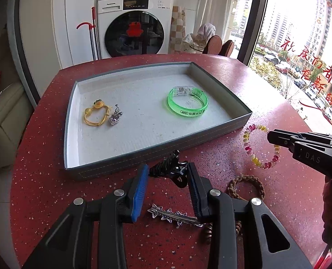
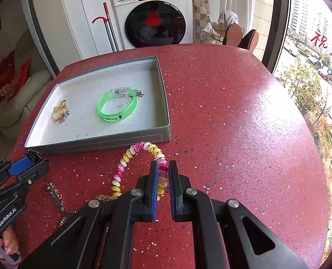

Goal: Organize jewelry
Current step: 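Carry the beaded bracelet into the tray with the right tool while the left carries the claw clip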

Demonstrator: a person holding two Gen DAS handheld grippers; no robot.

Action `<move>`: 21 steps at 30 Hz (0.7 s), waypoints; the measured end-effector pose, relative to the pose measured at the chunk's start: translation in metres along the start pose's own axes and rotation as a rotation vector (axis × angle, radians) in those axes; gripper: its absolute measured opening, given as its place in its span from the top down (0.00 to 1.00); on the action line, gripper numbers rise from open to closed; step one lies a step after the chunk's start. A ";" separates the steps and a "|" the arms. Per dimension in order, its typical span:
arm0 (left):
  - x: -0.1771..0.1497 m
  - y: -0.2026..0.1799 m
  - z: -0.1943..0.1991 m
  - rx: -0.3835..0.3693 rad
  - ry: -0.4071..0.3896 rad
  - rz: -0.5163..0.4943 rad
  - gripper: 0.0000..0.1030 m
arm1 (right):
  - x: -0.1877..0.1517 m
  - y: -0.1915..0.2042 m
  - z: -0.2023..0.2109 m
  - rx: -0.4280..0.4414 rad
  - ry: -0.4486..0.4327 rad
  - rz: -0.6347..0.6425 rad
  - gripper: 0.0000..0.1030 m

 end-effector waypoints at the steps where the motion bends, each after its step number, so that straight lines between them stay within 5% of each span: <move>1: 0.002 0.000 0.003 -0.001 -0.008 -0.002 0.48 | 0.003 0.001 0.003 0.008 -0.005 -0.003 0.91; 11: 0.024 0.021 0.025 0.010 -0.078 0.021 0.48 | 0.035 0.034 0.007 0.095 -0.036 -0.006 0.91; 21: 0.041 0.057 0.012 0.054 -0.086 0.058 0.48 | 0.055 0.084 -0.032 0.178 -0.006 0.025 0.91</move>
Point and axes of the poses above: each gripper's, at about its wrist camera, not at the fingertips, and z roughly against the way its jaws point, y to its left, x to its top, the point moved 3 cm from there along -z, roughly the way its jaws point, and after that the axes turned 14 degrees about -y, right-handed, at the moved point
